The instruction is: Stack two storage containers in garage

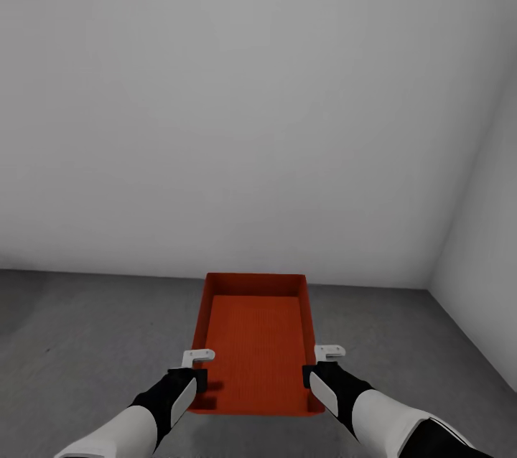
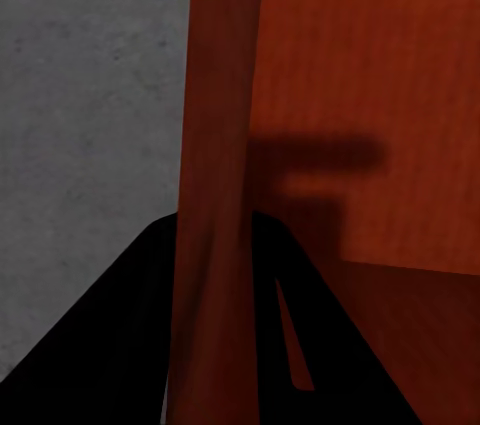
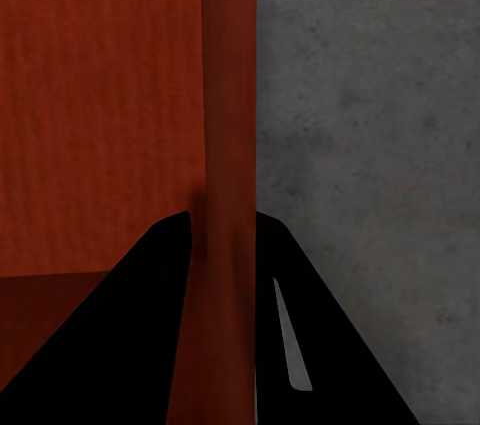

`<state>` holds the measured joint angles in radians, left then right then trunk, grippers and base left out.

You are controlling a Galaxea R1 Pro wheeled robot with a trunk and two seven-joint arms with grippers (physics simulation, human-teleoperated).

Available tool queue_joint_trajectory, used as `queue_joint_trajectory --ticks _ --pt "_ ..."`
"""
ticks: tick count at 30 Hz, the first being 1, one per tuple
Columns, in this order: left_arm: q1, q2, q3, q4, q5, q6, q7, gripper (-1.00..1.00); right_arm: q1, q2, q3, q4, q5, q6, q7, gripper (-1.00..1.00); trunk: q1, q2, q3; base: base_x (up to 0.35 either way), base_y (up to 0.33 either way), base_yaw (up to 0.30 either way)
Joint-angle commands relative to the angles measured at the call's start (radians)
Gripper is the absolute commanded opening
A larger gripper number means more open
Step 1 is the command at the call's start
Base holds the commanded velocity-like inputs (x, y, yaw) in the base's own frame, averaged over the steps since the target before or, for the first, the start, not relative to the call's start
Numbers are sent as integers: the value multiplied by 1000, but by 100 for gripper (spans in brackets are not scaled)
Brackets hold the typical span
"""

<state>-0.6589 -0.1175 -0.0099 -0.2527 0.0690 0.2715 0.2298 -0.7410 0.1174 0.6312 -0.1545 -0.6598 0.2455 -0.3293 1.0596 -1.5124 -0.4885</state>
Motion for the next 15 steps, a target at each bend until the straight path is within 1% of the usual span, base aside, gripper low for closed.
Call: queue_joint_trajectory --ticks 1,15 --pt "1 -11 -11 1 11 6 11 -100 -1 0 -10 -2 35 -46 -8 -100 0 -1 -3 0 0 0" --pt "1 -11 -11 1 11 6 11 -100 -1 0 -10 -2 35 -46 -8 -100 0 -1 -25 0 0 0"
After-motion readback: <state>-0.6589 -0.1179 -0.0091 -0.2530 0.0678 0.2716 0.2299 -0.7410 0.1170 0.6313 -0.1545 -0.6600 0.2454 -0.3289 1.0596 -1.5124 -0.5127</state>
